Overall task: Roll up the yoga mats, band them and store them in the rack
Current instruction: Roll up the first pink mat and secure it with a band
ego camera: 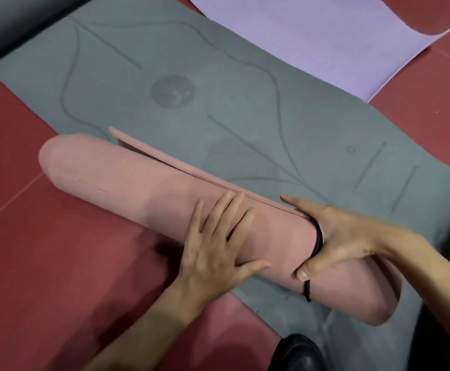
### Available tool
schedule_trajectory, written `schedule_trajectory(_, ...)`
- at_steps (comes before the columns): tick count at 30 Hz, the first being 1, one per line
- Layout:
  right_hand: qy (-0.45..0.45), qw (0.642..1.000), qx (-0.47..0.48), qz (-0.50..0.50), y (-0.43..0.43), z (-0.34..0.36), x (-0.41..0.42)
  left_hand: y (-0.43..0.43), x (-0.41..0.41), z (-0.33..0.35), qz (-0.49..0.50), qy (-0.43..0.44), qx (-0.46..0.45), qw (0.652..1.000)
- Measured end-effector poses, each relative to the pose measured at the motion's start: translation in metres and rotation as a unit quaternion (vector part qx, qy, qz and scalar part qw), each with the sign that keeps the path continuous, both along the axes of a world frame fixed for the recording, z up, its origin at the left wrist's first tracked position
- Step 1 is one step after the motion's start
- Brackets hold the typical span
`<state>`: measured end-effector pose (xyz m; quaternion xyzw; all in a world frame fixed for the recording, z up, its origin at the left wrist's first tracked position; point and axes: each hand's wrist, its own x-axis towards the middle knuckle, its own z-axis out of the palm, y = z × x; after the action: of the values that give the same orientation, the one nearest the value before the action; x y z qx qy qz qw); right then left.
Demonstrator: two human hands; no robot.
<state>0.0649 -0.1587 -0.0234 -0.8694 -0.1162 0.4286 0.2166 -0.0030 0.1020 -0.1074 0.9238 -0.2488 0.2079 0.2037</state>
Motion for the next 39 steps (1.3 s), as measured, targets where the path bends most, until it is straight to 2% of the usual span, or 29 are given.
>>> schedule_trajectory(2,-0.004,1.000,-0.010,0.015,0.006,-0.004,-0.002,0.006,-0.027,-0.013,0.043,-0.022,-0.073,0.996)
schedule_trajectory(4,0.006,1.000,-0.006,0.014,0.009,-0.007,-0.004,0.008,-0.061,-0.025,0.090,0.011,-0.167,0.982)
schedule_trajectory(6,0.023,1.000,0.016,-0.004,0.011,-0.010,-0.006,0.006,-0.088,-0.037,0.106,0.122,-0.195,0.967)
schedule_trajectory(10,0.037,0.998,0.048,-0.016,0.020,-0.017,-0.013,-0.006,-0.104,-0.048,0.065,0.352,-0.159,0.920)
schedule_trajectory(12,0.039,0.997,0.059,-0.033,0.021,-0.019,-0.014,-0.019,-0.109,-0.041,0.068,0.455,-0.218,0.861)
schedule_trajectory(14,0.048,0.995,0.072,-0.047,0.023,-0.020,-0.015,-0.030,-0.117,-0.030,0.098,0.515,-0.318,0.789)
schedule_trajectory(16,0.055,0.993,0.088,-0.060,0.025,-0.021,-0.016,-0.039,-0.119,-0.021,0.146,0.548,-0.391,0.725)
schedule_trajectory(18,0.049,0.992,0.095,-0.067,0.028,-0.024,-0.015,-0.044,-0.116,-0.023,0.160,0.566,-0.441,0.678)
schedule_trajectory(21,0.050,0.989,0.110,-0.081,0.027,-0.026,-0.014,-0.045,-0.114,-0.030,0.129,0.588,-0.538,0.590)
schedule_trajectory(23,0.055,0.987,0.121,-0.087,0.027,-0.026,-0.014,-0.045,-0.112,-0.025,0.082,0.612,-0.564,0.548)
schedule_trajectory(26,0.059,0.984,0.136,-0.099,0.032,-0.024,-0.015,-0.047,-0.106,-0.016,0.067,0.607,-0.593,0.525)
schedule_trajectory(29,0.043,0.978,0.155,-0.136,0.041,-0.023,-0.012,-0.044,-0.097,-0.004,0.119,0.574,-0.599,0.545)
schedule_trajectory(32,0.042,0.968,0.182,-0.170,0.065,-0.021,-0.006,-0.025,-0.091,0.019,0.191,0.520,-0.584,0.593)
schedule_trajectory(34,0.064,0.960,0.203,-0.179,0.089,-0.022,-0.011,-0.003,-0.081,0.027,0.302,0.448,-0.540,0.645)
schedule_trajectory(36,0.072,0.953,0.224,-0.189,0.114,-0.029,-0.029,0.024,-0.073,0.022,0.368,0.357,-0.468,0.720)
schedule_trajectory(39,0.048,0.947,0.229,-0.219,0.146,-0.039,-0.062,0.054,-0.088,0.005,0.306,0.307,-0.382,0.816)
